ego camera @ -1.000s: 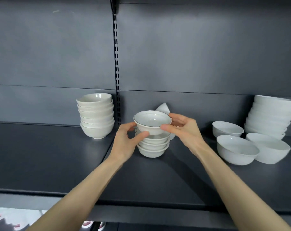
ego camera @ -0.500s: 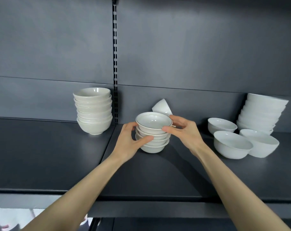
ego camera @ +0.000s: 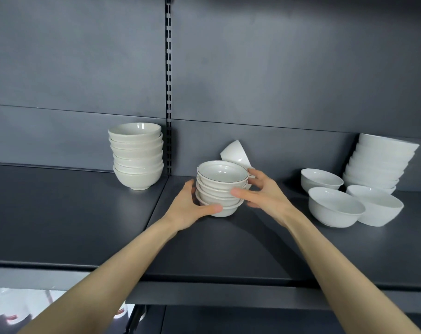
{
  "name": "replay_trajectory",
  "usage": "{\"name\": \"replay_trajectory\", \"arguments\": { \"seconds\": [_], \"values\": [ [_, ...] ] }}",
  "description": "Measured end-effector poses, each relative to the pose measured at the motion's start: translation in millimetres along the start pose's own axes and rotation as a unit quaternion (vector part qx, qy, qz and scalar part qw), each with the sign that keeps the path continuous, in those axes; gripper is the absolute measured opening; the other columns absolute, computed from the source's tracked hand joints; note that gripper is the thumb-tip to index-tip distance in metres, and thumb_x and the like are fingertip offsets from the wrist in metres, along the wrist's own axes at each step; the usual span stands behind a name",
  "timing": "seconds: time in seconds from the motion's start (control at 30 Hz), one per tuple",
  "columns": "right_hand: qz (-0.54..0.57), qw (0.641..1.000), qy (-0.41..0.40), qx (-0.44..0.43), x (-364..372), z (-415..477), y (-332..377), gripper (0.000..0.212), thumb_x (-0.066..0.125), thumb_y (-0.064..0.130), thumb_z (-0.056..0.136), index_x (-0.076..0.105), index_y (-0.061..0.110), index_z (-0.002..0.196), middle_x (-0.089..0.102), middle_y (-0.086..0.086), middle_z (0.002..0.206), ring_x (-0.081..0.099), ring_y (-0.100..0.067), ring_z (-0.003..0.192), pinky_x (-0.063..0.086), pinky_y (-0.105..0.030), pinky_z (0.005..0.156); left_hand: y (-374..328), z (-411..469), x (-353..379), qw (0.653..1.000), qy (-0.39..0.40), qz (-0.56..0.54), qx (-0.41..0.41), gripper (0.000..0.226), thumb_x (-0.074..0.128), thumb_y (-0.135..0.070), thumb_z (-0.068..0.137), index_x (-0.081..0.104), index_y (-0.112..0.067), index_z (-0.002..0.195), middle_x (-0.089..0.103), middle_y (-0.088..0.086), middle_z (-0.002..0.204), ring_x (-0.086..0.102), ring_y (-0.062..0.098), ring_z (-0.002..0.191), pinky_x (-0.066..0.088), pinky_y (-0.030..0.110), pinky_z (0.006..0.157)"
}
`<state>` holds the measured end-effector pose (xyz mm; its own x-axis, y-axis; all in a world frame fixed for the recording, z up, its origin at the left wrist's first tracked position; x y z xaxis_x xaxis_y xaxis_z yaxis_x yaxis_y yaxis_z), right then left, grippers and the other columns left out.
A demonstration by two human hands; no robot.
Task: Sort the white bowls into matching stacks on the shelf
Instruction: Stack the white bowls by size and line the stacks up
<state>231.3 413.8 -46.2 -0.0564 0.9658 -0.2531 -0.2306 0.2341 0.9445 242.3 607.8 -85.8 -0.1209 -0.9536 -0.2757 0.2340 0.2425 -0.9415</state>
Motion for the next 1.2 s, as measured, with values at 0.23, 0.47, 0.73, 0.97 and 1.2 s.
{"name": "replay_trajectory", "arguments": {
  "seconds": [0.23,0.47,0.73,0.97,1.2],
  "values": [
    [0.032,0.999,0.008,-0.014,6.3,0.0,0.9,0.046,0.078,0.012,0.076,0.059,0.029,0.115,0.069,0.004,0.109,0.066,-0.012,0.102,0.059,-0.035,0.082,1.7,4.0,-4.1,0.999,-0.034,0.012,0.018,0.073,0.086,-0.038,0.049,0.054,-0.024,0.113,0.064,-0.01,0.115,0.063,0.007,0.104,0.052,0.028,0.093],
    [0.038,0.999,0.019,-0.015,27.5,13.9,-0.3,0.044,0.079,0.014,0.076,0.06,0.034,0.109,0.068,0.009,0.108,0.064,-0.01,0.105,0.057,-0.037,0.085,8.7,6.6,-26.9,0.998,-0.06,0.025,0.013,0.067,0.088,-0.018,0.064,0.056,-0.013,0.123,0.064,-0.005,0.116,0.064,0.012,0.103,0.05,0.023,0.089],
    [0.033,0.999,0.028,-0.009,57.7,43.2,-0.8,0.052,0.078,0.016,0.077,0.055,0.019,0.124,0.067,0.006,0.11,0.062,-0.013,0.106,0.057,-0.036,0.084,17.9,16.9,-57.7,0.994,-0.094,0.054,0.012,0.05,0.085,-0.018,0.068,0.064,-0.006,0.111,0.07,0.002,0.107,0.065,0.01,0.094,0.047,0.003,0.067],
    [0.03,0.999,0.025,-0.011,69.8,66.4,-3.9,0.051,0.078,0.017,0.077,0.055,0.018,0.123,0.066,0.006,0.107,0.063,-0.008,0.099,0.057,-0.023,0.071,20.5,25.7,-67.4,0.99,-0.119,0.07,0.011,0.036,0.082,-0.013,0.071,0.066,0.002,0.1,0.069,-0.002,0.085,0.061,0.01,0.08,0.047,0.003,0.067],
    [0.017,1.0,0.023,-0.01,70.8,72.6,-9.7,0.057,0.079,0.024,0.077,0.054,0.02,0.128,0.065,0.004,0.117,0.061,-0.009,0.107,0.057,-0.026,0.075,14.1,21.1,-66.4,0.986,-0.143,0.083,0.006,0.028,0.083,-0.014,0.071,0.056,-0.022,0.075,0.063,-0.007,0.074,0.059,0.011,0.073,0.048,0.01,0.065]
  ]
}}
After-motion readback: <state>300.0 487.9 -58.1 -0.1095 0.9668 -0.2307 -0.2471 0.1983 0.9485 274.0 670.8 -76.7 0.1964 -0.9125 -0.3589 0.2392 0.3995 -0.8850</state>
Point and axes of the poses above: each hand's wrist, its own z-axis towards the middle knuckle, its own x-axis out of the palm, y = z × x, the point moved 4 cm from there along z, towards the middle knuckle
